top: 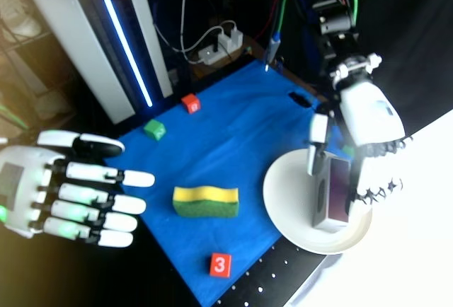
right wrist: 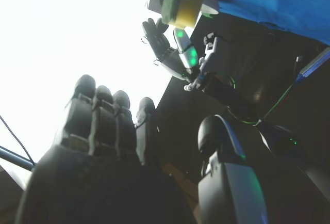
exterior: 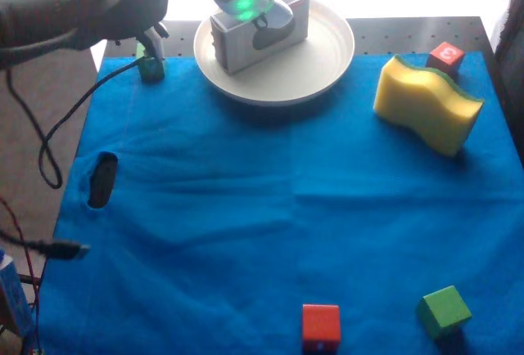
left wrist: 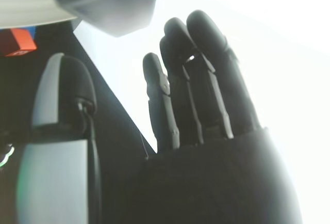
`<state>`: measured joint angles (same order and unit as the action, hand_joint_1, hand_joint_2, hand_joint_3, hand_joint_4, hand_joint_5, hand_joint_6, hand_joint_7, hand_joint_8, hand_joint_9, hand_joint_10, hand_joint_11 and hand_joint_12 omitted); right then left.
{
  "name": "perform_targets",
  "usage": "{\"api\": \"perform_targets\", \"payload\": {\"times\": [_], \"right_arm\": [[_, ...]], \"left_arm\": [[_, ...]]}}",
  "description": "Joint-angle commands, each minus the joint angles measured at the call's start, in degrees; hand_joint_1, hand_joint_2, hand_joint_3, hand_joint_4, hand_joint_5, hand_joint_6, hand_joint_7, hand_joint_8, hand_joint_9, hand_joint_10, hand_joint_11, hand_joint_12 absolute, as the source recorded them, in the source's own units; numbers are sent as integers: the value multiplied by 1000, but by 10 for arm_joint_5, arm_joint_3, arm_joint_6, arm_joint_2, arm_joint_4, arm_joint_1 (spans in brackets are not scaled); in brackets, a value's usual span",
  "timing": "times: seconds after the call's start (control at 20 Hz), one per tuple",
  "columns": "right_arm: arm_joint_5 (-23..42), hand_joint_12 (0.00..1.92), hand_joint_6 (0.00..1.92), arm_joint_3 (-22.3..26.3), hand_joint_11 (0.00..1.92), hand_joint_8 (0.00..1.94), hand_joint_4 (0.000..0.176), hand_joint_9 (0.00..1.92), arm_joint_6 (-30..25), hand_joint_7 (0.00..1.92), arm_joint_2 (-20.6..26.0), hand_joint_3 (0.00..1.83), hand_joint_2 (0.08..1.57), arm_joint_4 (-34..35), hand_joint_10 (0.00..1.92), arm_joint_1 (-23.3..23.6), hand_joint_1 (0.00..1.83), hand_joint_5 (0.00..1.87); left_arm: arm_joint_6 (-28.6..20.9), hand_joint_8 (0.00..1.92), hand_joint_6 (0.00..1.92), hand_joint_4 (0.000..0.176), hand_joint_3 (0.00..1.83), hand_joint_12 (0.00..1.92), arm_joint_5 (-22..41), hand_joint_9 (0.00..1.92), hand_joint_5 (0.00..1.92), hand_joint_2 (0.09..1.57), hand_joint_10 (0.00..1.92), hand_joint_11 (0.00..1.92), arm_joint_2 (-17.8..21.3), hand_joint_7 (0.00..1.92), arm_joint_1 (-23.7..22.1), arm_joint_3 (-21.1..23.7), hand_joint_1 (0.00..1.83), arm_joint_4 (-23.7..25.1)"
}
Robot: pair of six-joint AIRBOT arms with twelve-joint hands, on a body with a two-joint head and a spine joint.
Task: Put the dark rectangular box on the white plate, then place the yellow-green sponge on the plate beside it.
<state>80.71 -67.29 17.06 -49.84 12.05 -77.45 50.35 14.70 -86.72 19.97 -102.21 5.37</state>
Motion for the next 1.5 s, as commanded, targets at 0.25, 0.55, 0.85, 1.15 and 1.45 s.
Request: {"api": "perform_targets", "payload": {"times": [0.25, 0.55, 0.85, 1.15, 1.45], "right_arm": [[72, 110, 0, -3, 0, 1, 60, 43, -9, 131, 1, 0, 1092, 16, 1, 13, 594, 216], [54, 0, 0, -10, 0, 0, 88, 0, -8, 107, -4, 0, 1058, 13, 0, 37, 793, 209], [-45, 0, 4, -53, 0, 3, 155, 0, -8, 112, -45, 0, 997, -41, 0, 123, 700, 225], [-134, 36, 0, -91, 14, 1, 161, 82, -9, 149, -80, 0, 946, -72, 3, 181, 662, 224], [-213, 831, 0, -142, 37, 4, 139, 326, -9, 297, -124, 0, 910, -106, 6, 256, 673, 281]], "left_arm": [[-2, 8, 5, 176, 1, 617, 174, 200, 131, 962, 14, 0, 103, 217, 37, 121, 720, 1], [0, 0, 4, 156, 0, 36, 277, 0, 84, 903, 0, 0, 214, 1, 124, 259, 774, 0], [15, 0, 1, 144, 9, 0, 412, 0, 82, 932, 0, 0, 319, 0, 242, 374, 791, -79], [30, 0, 1, 92, 7, 16, 491, 0, 65, 957, 0, 34, 370, 0, 317, 439, 767, -123], [30, 1, 0, 145, 0, 12, 526, 0, 52, 936, 0, 20, 382, 2, 348, 458, 738, -145]]}}
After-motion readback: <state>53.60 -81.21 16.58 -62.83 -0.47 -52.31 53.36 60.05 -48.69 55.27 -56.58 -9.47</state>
